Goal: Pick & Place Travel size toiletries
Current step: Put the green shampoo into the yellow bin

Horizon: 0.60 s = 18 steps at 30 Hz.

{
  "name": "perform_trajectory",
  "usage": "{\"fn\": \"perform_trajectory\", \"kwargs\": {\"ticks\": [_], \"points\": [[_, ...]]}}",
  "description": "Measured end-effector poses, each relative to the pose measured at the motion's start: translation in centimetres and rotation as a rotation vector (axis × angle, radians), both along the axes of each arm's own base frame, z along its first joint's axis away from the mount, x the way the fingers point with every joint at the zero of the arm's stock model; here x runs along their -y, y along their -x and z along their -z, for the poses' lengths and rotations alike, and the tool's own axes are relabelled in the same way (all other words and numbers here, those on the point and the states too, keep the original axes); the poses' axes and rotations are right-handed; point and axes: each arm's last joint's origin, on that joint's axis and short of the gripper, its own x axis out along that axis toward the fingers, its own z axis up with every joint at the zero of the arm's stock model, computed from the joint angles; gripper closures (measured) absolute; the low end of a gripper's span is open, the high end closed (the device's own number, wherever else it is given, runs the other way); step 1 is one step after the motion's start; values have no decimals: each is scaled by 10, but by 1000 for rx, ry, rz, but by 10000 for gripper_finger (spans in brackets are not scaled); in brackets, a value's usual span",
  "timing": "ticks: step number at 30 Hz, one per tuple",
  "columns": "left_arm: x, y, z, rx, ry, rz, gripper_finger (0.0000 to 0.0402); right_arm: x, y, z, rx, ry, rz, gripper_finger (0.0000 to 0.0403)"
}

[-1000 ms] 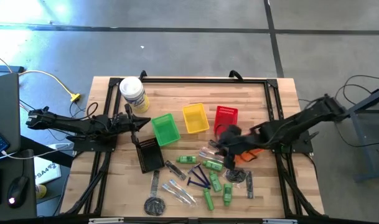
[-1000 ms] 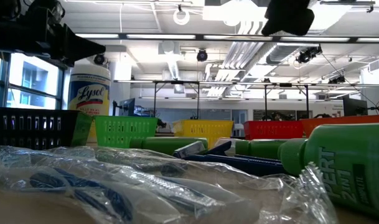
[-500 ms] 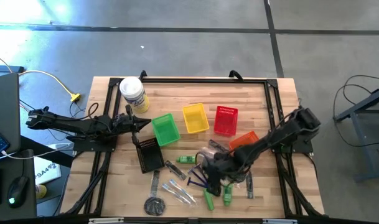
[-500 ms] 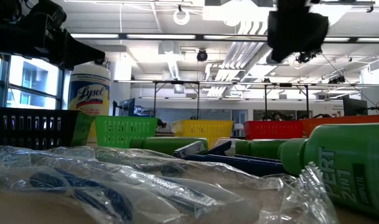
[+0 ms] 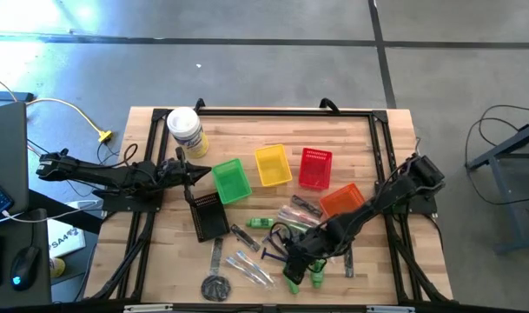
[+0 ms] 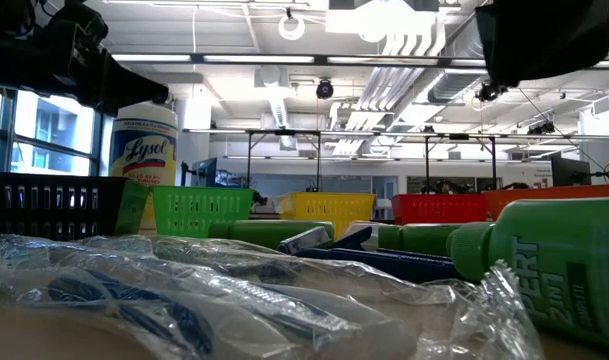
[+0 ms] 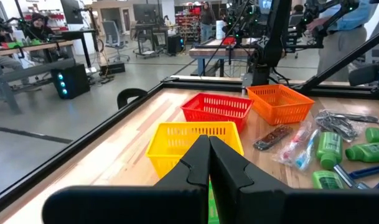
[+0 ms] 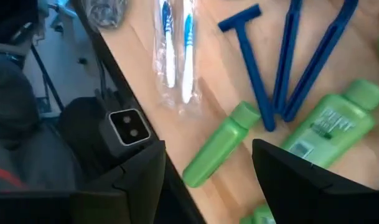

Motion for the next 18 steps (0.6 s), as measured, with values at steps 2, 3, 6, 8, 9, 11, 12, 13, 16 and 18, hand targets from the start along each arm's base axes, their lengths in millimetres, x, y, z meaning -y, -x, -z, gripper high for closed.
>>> {"fn": "perform_trajectory", "kwargs": {"ticks": [2, 3, 6, 8, 9, 11, 12, 13, 16, 18], "points": [[0, 0, 0, 1, 3, 0, 402, -6, -2, 3, 12, -26, 8, 172], [0, 0, 0, 1, 5, 0, 402, -9, -1, 4, 11, -26, 6, 172], [0, 0, 0, -3, 5, 0, 402, -17, -6, 13, 17, -54, 18, 172], [0, 0, 1, -6, 4, 0, 402, -20, -4, 22, -38, -65, 29, 172], [0, 0, 1, -8, 4, 0, 402, -20, -4, 27, -64, -68, 44, 172], [0, 0, 1, -13, 0, 0, 402, -22, -5, 31, -90, -92, 50, 172], [0, 0, 1, -14, 0, 0, 402, -22, -3, 32, -107, -87, 50, 172], [0, 0, 2, -15, 0, 0, 402, -23, -4, 35, -118, -87, 59, 172], [0, 0, 2, -20, 4, 0, 402, -25, -6, 41, -124, -97, 69, 172], [0, 0, 3, -20, 16, 0, 402, -26, -9, 45, -117, -105, 73, 172]]}}
